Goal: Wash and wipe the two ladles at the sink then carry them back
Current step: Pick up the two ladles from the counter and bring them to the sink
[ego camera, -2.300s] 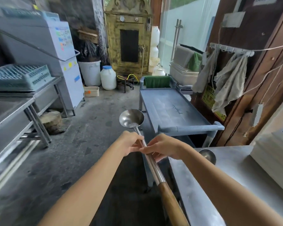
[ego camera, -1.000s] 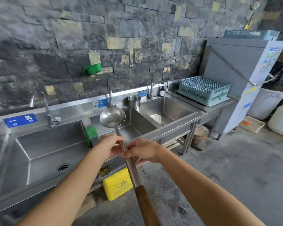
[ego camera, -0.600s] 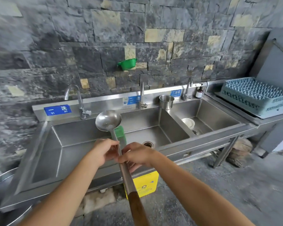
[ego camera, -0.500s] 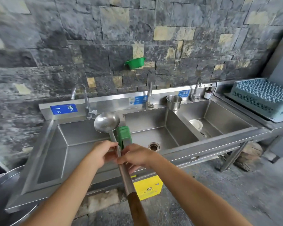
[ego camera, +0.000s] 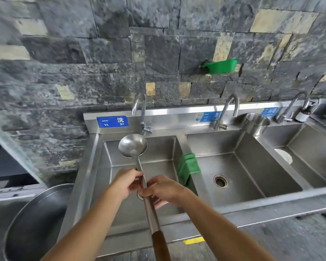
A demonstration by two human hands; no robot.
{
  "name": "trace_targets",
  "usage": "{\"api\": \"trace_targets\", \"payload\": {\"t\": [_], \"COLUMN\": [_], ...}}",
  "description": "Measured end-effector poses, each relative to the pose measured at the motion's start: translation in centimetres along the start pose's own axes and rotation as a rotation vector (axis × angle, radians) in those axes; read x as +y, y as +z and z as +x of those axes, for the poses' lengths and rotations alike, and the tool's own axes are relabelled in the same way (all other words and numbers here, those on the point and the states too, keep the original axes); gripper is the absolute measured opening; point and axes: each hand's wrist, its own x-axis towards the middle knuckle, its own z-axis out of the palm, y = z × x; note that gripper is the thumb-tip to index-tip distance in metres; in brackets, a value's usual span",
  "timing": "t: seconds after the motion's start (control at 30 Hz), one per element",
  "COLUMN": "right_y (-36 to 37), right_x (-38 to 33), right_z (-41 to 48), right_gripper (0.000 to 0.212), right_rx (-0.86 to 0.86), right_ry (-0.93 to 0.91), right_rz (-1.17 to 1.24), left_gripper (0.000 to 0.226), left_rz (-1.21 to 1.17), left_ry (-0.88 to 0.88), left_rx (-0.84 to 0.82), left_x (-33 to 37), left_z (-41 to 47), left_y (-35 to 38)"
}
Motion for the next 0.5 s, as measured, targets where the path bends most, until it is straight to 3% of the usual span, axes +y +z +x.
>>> {"api": "trace_targets", "payload": {"t": [0.13,0.27,0.5], "right_y": [1.6,1.9,1.6], "right_x": [-1.3,-1.7,-0.1], "right_z": [6.3,12.7,24.1], "right_gripper": [0.041,0.040,0.014], "right_rx": [0.025,0.002,-0.044], "right_ry": [0.040,0.072,0.099], "right_rz": [0.037,0.021,-0.160], "left_gripper": [0.013,0.013,0.020], "left_rz": [-0.007,-0.024,-0.057], "left_ry": [-0.030,-0.058,-0.101], "left_rx": [0.054,0.065,0.102], "left_x": [0.9,1.4,-0.7], "left_z": [5.2,10.5,19.1], "left_y": [-3.0,-4.9,-6.6]}}
